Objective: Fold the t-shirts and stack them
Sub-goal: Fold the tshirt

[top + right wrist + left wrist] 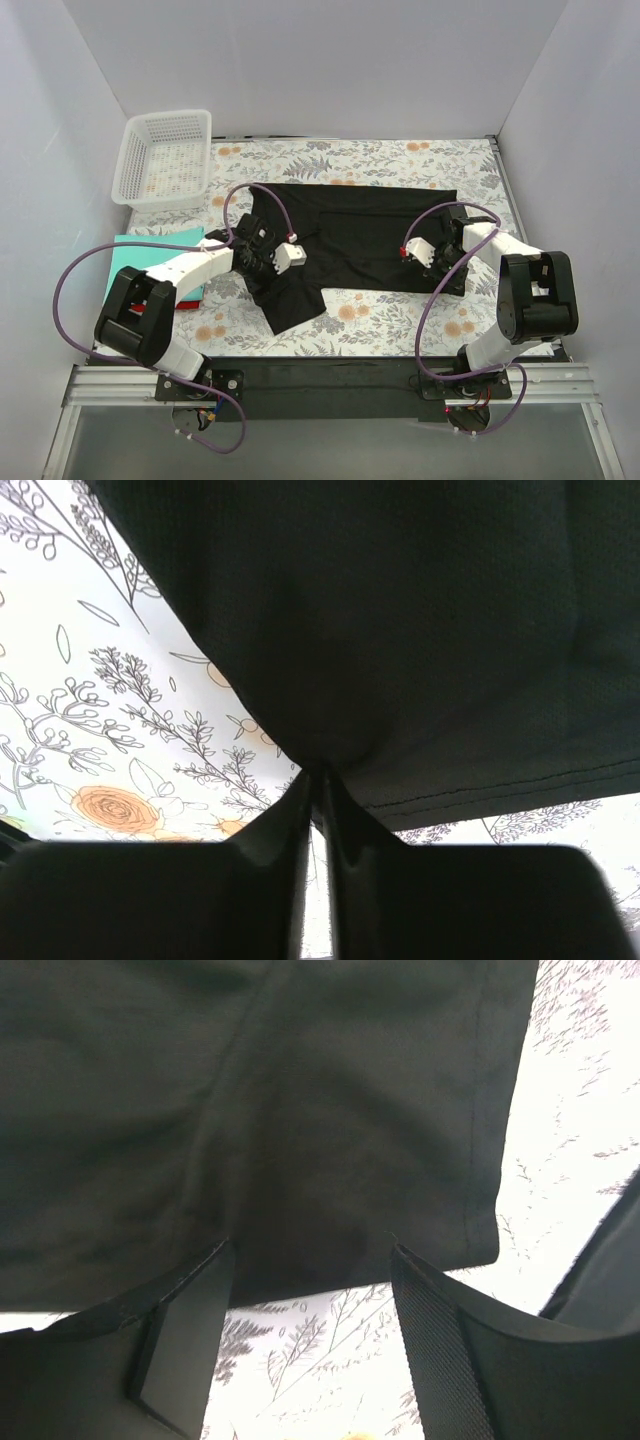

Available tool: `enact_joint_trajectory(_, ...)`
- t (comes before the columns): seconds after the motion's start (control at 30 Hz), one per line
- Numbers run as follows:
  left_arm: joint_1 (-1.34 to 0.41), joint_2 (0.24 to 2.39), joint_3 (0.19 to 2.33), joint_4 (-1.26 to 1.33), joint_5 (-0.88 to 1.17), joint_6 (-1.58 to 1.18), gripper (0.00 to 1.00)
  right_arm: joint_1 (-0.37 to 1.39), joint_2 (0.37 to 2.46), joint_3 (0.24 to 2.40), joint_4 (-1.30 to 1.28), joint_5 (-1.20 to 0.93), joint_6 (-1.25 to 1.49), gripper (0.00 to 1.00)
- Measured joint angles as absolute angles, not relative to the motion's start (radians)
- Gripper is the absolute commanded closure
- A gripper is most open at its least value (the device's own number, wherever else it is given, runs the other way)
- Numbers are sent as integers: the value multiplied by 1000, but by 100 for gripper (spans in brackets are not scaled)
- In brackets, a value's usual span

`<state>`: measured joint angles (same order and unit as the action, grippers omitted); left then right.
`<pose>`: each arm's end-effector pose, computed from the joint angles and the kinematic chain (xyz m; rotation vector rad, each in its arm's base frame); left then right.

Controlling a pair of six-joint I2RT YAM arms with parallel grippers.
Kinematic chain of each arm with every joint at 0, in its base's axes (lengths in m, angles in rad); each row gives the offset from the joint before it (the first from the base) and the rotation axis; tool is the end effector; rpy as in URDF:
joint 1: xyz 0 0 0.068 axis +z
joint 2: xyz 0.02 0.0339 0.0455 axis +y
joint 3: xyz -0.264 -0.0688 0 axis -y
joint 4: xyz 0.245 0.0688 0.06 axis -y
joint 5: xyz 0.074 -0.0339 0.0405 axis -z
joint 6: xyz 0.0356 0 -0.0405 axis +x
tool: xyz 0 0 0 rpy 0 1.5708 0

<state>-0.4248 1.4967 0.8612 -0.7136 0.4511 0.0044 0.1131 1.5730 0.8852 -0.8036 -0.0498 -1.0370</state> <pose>0.2274 -0.1199 0.1762 0.6980 2.8506 -0.7265 0.2548 0.0307 0.1591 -1.6604 2.5564 0.0140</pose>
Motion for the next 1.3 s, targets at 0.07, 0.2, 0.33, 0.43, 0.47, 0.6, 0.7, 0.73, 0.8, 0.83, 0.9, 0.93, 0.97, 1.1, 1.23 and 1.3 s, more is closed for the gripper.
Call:
enact_joint_trajectory(0.07,-450,1497,839,-690,420,4,41,117,1573,885,-800,-48,-1034,94)
enact_joint_trajectory(0.2,-463,1497,831,-660,375,10,44,120,1573,885,-795,-47,-1028,99)
enact_joint_trajectory(0.33,-493,1494,797,-626,328,33,45,120,1573,885,-791,-46,-1026,99)
enact_joint_trajectory(0.43,-522,1465,760,-589,291,55,47,120,1573,885,-789,-44,-1026,99)
enact_joint_trajectory(0.47,-528,1456,749,-579,281,62,50,120,1573,885,-788,-43,-1025,99)
enact_joint_trajectory(0.6,-548,1422,712,-556,272,79,75,128,1572,884,-787,-32,-1026,99)
enact_joint_trajectory(0.7,-561,1407,703,-566,273,91,94,138,1554,864,-781,-25,-1026,99)
enact_joint_trajectory(0.73,-563,1402,702,-573,272,97,97,140,1541,852,-782,-25,-1026,99)
enact_joint_trajectory(0.8,-563,1391,698,-593,272,104,100,143,1510,828,-788,-27,-1026,99)
enact_joint_trajectory(0.83,-563,1381,694,-603,272,107,100,145,1491,815,-793,-29,-1027,99)
enact_joint_trajectory(0.9,-562,1352,679,-643,264,108,100,146,1455,792,-811,-29,-1028,99)
enact_joint_trajectory(0.93,-562,1339,676,-669,259,107,100,146,1438,785,-824,-29,-1030,99)
enact_joint_trajectory(0.97,-562,1328,675,-696,255,107,100,145,1424,783,-837,-30,-1033,99)
enact_joint_trajectory(1.1,-550,1314,720,-793,256,96,100,139,1390,804,-878,-40,-1050,99)
enact_joint_trajectory(1.23,-511,1330,836,-840,271,95,100,122,1412,899,-919,-51,-1060,99)
enact_joint_trajectory(1.3,-488,1354,892,-847,278,97,100,118,1432,946,-924,-53,-1064,99)
